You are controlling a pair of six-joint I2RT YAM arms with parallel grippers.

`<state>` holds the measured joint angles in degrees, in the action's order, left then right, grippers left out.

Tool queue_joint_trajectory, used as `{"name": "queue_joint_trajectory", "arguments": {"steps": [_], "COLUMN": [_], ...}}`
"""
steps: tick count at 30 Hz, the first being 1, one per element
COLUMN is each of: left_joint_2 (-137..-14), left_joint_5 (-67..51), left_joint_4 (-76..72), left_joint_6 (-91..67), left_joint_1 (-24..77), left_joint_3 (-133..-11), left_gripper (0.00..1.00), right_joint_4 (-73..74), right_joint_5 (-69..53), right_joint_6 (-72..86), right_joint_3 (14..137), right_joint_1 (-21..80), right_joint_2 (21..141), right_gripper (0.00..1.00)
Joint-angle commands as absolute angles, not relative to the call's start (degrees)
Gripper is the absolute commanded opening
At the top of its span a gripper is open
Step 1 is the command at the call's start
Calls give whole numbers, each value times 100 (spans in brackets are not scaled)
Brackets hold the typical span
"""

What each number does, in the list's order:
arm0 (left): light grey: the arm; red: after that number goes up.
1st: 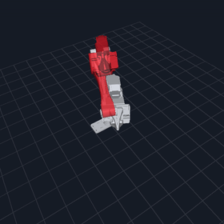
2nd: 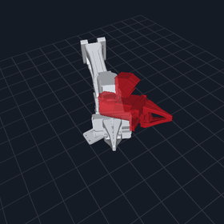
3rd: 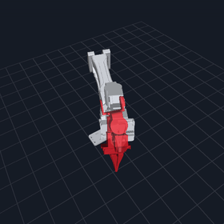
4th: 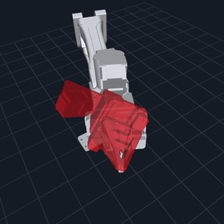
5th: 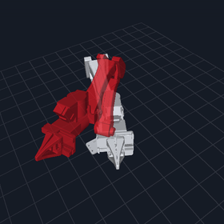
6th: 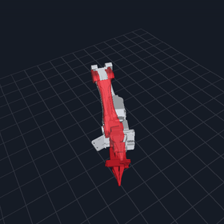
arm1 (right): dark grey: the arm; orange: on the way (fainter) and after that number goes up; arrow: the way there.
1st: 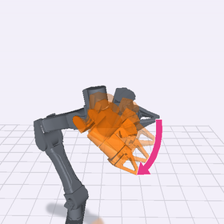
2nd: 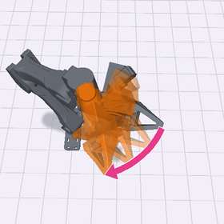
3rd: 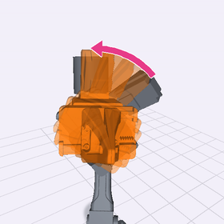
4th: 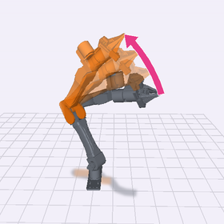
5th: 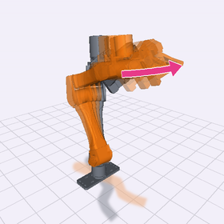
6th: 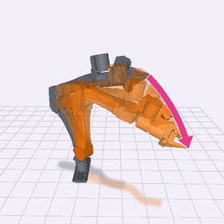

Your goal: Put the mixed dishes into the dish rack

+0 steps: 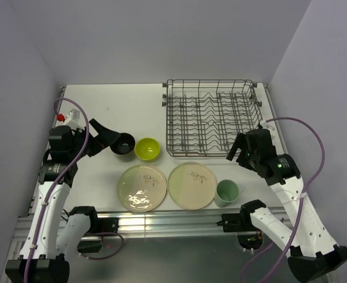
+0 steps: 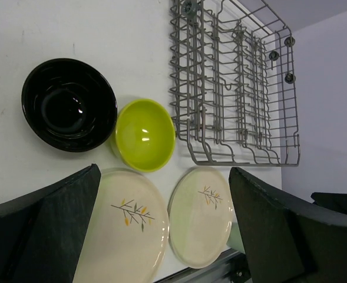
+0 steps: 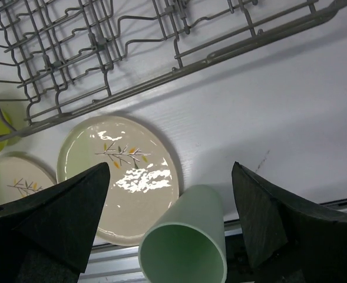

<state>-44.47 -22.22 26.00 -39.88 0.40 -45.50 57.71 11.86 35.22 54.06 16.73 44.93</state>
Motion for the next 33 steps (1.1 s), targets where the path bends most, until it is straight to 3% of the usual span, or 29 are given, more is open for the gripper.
{"name": "queue_joint_trajectory", "arguments": {"steps": [1, 7, 16, 33], "left_joint_2": [-4351, -4298, -4166, -4315], "left_joint_5": [-2461, -2382, -2540, -2874], "left_joint_4": [2530, 2839, 2900, 2883], "left_joint_6": [-3903, -3674, -3639, -3551], "left_joint_1": [18, 18, 18, 18], "left_joint_3": [-4588, -4790, -4728, -4702], "left_gripper": [99, 99, 99, 98], "right_joint_4": [6135, 6740, 7522, 7620], "right_joint_5": [1362, 1371, 773, 150], "right_joint_6": [3831, 4060, 4017, 3929], "right_joint_3": [5704, 5994, 5652, 4659], "right_joint_1": [1688, 1688, 1687, 1688], "right_joint_2": [4264, 4070, 3692, 3700], "right_gripper": [91, 91, 79, 77]}}
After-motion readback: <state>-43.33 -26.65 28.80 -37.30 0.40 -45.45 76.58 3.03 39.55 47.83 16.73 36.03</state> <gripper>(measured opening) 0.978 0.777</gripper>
